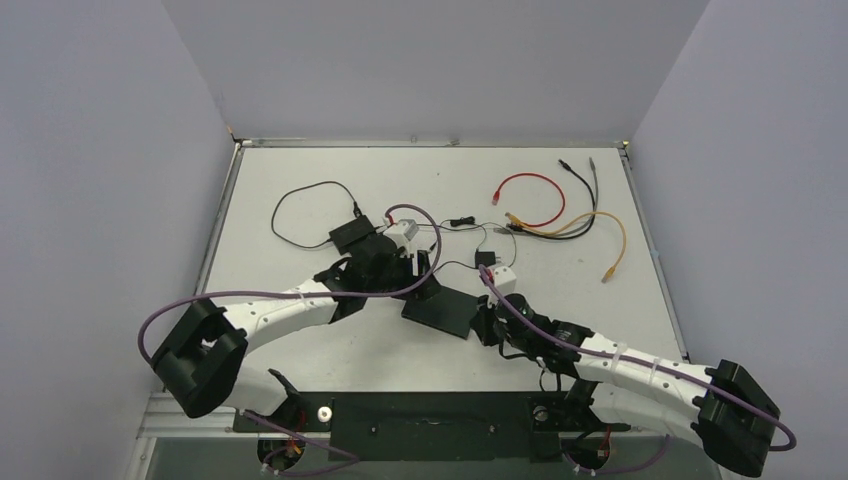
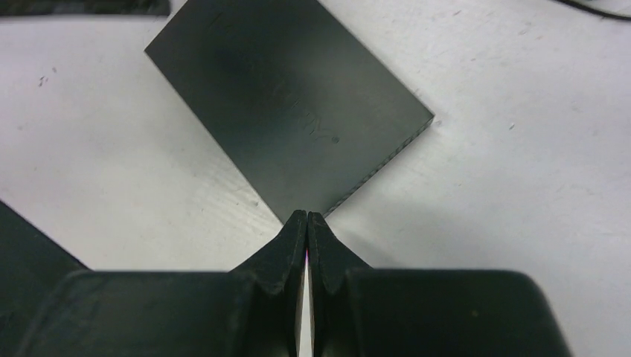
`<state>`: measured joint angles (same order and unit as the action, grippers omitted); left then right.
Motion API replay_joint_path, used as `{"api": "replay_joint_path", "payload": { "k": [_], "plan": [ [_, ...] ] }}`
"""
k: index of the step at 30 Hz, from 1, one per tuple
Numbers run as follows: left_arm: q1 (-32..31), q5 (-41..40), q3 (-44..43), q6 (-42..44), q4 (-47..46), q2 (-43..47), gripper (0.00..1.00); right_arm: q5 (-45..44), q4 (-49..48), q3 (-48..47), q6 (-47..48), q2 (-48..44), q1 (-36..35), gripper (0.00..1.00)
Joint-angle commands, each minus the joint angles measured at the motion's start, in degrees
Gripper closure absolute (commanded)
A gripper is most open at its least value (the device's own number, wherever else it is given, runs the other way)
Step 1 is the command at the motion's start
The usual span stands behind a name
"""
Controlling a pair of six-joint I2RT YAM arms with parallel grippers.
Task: Insert the plug into the switch port
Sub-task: Adjust the switch port at the center of the board.
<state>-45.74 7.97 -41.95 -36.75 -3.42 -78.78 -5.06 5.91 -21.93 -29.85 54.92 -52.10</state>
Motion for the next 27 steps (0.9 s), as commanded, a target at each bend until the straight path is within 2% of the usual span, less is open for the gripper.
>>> {"api": "replay_joint_path", "payload": {
  "k": [1, 9, 20, 27],
  "plan": [
    [1.92, 3.02, -4.38, 2.7, -3.46, -4.09, 0.38, 1.52, -7.74, 4.24, -4.49, -3.27, -2.52, 1.0],
    [2.62, 3.68, -12.0, 4.27, -4.71, -14.15, 0.38, -0.94, -11.01, 5.36, -5.32, -0.76, -9.98, 1.0],
    [4.02, -3.29, -16.57, 5.16, -4.12, -23.39, 0.38, -2.7, -14.59, 4.19, -4.63, 6.64, -13.18, 1.0],
    [5.15, -4.43, -17.38, 4.84, -4.58, -25.98, 0.38, -2.85, -15.79, 3.19, -3.65, 11.01, -14.78, 1.0]
  ]
}}
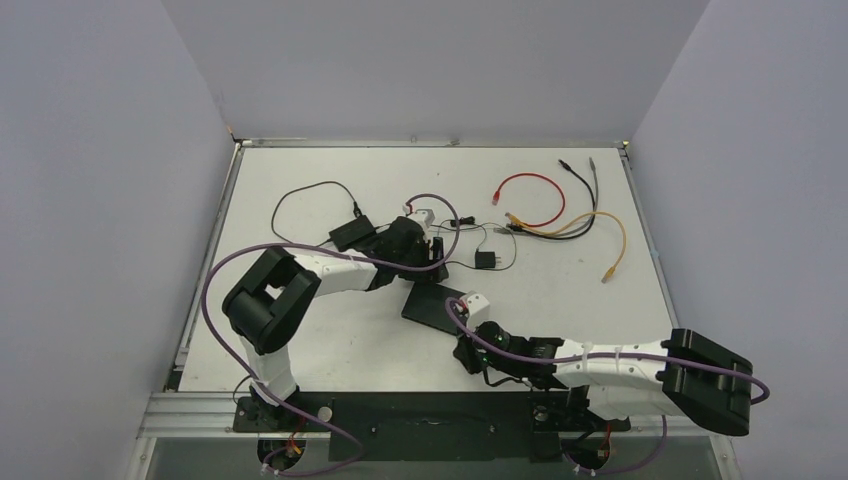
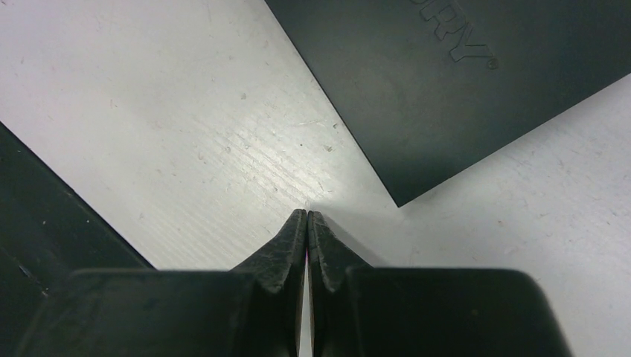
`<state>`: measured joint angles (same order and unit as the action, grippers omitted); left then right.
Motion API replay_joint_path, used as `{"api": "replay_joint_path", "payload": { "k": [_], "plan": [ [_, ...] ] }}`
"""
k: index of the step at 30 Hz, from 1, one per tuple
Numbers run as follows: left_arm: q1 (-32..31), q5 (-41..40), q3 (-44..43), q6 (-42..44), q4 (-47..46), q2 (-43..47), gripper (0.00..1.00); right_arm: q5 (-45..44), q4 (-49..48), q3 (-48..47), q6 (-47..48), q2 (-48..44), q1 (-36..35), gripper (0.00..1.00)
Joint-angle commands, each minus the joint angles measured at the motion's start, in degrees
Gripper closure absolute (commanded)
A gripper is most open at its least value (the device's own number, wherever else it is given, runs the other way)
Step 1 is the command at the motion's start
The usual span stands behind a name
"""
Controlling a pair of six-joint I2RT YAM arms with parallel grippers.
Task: Insert the plug into the switch port
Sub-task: Adjust the switch port at the center of the board.
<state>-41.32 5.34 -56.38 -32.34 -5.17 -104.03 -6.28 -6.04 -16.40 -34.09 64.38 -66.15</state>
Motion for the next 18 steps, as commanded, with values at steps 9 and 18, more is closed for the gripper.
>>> {"api": "replay_joint_path", "payload": {
  "k": [9, 18],
  "plan": [
    [0.64, 1.66, -0.46, -0.85, -3.14, -2.28, 0.4, -5.56, -3.07, -3.55, -1.27, 5.17, -0.73, 1.0],
    [0.35, 1.8, 8.96, -2.7, -4.21, 0.78, 0.41, -13.43, 0.44, -3.67, -4.2, 3.86, 0.03, 1.0]
  ]
}}
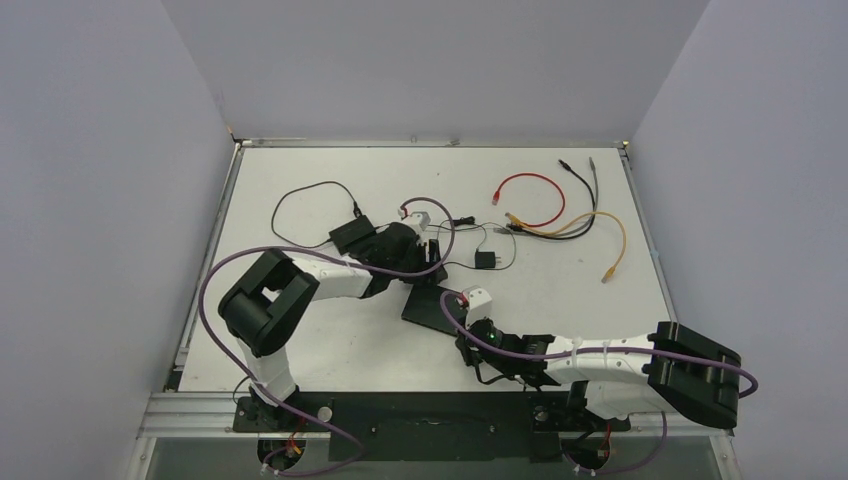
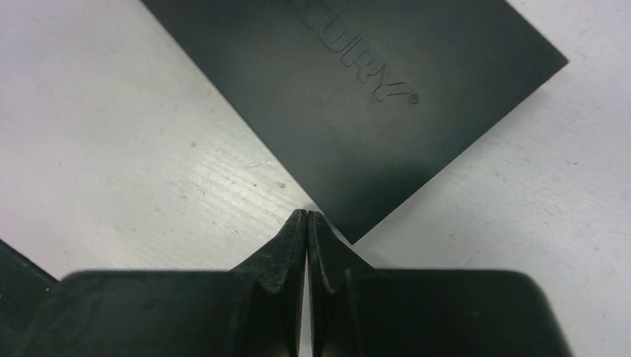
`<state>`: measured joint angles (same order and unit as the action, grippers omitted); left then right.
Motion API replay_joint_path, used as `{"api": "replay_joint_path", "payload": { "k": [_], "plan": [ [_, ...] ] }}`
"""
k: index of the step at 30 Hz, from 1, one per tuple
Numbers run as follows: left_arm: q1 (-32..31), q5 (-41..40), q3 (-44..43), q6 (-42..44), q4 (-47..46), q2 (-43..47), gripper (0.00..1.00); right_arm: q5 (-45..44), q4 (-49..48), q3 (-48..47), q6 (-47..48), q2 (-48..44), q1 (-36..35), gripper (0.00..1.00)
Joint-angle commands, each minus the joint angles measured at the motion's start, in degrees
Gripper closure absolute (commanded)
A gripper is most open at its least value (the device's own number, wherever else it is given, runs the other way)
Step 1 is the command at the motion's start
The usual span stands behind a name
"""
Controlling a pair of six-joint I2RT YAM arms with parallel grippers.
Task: Insert the plug into the switch port
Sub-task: Adjust the switch port at the center of the board.
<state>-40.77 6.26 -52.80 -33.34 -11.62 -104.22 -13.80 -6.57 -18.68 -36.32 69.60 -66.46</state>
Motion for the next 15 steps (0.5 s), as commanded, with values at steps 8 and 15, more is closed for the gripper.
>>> {"api": "replay_joint_path", "payload": {
  "k": [8, 15],
  "plan": [
    [-2.25, 0.57, 13.66, -3.8, -0.78, 3.73, 0.41, -7.56, 1.69, -1.08, -2.15, -3.38, 3.25, 1.0],
    [-5.16, -0.01, 19.46, -6.81, -1.56, 8.78, 0.41, -6.3, 1.3, -2.01, -1.46, -2.48, 3.72, 1.0]
  ]
}}
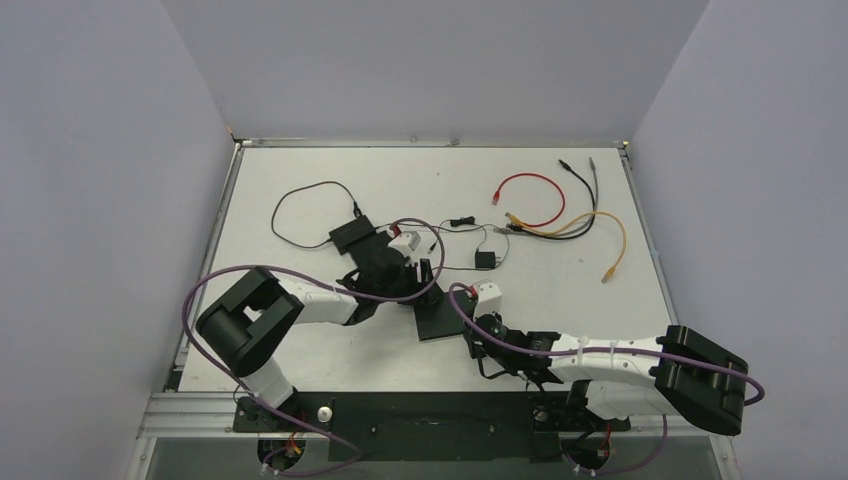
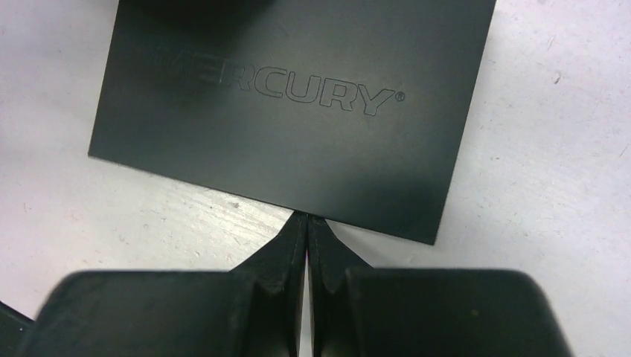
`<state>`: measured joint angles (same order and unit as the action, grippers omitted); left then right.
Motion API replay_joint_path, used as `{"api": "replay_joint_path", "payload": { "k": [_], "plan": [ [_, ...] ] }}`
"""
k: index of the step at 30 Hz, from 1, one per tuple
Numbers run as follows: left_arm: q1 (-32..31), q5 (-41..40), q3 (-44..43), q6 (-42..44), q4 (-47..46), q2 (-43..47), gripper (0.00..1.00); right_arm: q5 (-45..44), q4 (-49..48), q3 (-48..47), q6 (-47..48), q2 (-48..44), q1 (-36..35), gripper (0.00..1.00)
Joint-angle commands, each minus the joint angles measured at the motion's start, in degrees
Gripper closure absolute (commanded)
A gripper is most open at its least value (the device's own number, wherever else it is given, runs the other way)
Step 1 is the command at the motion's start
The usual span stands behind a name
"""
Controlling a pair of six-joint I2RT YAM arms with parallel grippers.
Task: Insert the plug into the switch port
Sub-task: Adjust the switch port at the center of the board.
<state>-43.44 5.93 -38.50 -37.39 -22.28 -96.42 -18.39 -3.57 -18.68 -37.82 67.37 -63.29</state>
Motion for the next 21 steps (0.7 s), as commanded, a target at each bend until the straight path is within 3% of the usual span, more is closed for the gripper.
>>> {"api": "replay_joint_path", "payload": {
  "k": [1, 21],
  "plan": [
    [-2.82, -0.26, 6.28, -3.0, 9.45, 1.68, 0.41, -1.41, -2.14, -2.17, 0.23, 0.38, 0.58, 1.0],
    [-7.42, -7.73, 22.92, -12.79, 20.54, 31.56, 0.41, 8.99, -6.45, -13.54, 7.14, 15.84, 3.03, 1.0]
  ]
}}
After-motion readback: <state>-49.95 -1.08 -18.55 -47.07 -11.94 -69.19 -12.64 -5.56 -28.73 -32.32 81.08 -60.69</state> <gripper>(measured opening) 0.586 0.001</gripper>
